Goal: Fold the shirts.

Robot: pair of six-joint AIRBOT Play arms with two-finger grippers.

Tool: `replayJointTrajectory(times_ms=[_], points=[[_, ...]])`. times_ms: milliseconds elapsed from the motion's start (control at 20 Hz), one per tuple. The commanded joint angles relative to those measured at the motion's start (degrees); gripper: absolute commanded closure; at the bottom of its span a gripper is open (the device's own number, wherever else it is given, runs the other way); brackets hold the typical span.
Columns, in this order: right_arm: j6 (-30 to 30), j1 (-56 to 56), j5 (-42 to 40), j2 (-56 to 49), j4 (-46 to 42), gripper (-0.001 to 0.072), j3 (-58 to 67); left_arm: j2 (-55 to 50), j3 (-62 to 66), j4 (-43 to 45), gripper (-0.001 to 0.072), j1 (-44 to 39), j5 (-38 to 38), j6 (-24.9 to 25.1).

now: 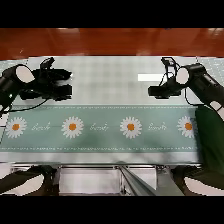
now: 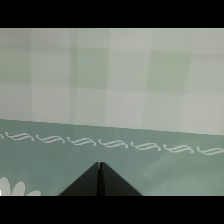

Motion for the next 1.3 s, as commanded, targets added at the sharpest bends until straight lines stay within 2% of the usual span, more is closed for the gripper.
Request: replayJointTrajectory(times_ms=[0,650,750,950,1000,1050,1100,1150,1200,1250], points=[[0.02,0.04,0.0,-0.02,0.02,0.0685,0.0,-0.02,0.02,0.02,0.0685,0.0,0.0,0.0],[0.07,0.04,-0.04,-0.02,0.04,0.0685,0.0,-0.04,0.02,0.0,0.0685,-0.02,0.35,0.0],[0.04,0.04,-0.28,-0.02,0.22,0.0685,0.0,-0.17,0.0,0.04,0.0685,0.0,2.82,0.02],[-0.48,0.04,-9.2,-0.02,-0.26,0.0684,0.07,-0.31,0.17,0.04,0.0684,0.42,11.13,0.02],[-0.66,0.02,-9.68,0.07,-0.59,0.064,0.17,-0.33,0.9,0.28,0.0662,1.09,13.07,0.02],[-0.7,0.04,-9.38,0.48,-2.05,0.0427,0.17,-0.31,2.27,0.24,0.059,2.1,14.69,0.0],[-2.27,0.04,-8.35,1.42,-3.74,0.0295,0.17,-0.31,4.46,0.28,0.0454,3.39,16.06,0.02],[-4.31,0.04,-6.4,2.54,-5.07,0.0293,0.15,-0.31,6.95,0.59,0.0302,4.81,16.65,0.28],[-6.84,0.04,-3.78,3.76,-6.71,0.0293,0.15,-0.33,9.64,0.83,0.0201,6.4,18.23,1.79],[-8.33,0.04,-1.25,4.96,-8.24,0.0293,0.09,-0.33,12.15,0.92,0.02,7.93,20.06,4.31]])
